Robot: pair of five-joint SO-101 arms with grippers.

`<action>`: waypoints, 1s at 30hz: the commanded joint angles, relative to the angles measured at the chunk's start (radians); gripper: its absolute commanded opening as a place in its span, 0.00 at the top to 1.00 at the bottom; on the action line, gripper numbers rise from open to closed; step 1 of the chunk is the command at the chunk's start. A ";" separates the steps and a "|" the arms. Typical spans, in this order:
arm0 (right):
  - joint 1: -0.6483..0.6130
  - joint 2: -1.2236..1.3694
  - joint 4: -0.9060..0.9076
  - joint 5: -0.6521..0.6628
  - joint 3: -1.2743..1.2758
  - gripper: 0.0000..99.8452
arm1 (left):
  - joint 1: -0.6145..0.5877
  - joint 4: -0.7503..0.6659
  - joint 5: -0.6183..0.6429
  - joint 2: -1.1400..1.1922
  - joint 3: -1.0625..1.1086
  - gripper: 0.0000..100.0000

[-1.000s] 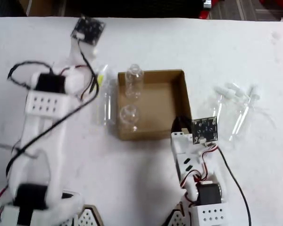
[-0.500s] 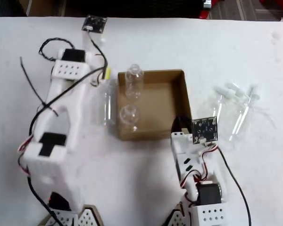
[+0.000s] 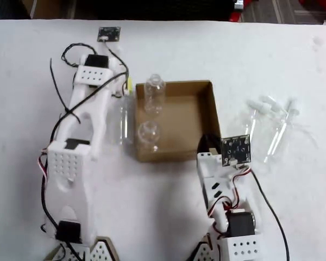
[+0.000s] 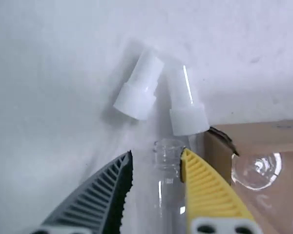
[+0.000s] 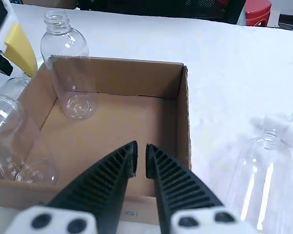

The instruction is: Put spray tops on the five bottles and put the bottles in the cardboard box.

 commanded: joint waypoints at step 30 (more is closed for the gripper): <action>0.012 -0.005 0.004 -0.002 0.008 0.98 | -0.013 0.012 0.017 0.051 -0.094 0.87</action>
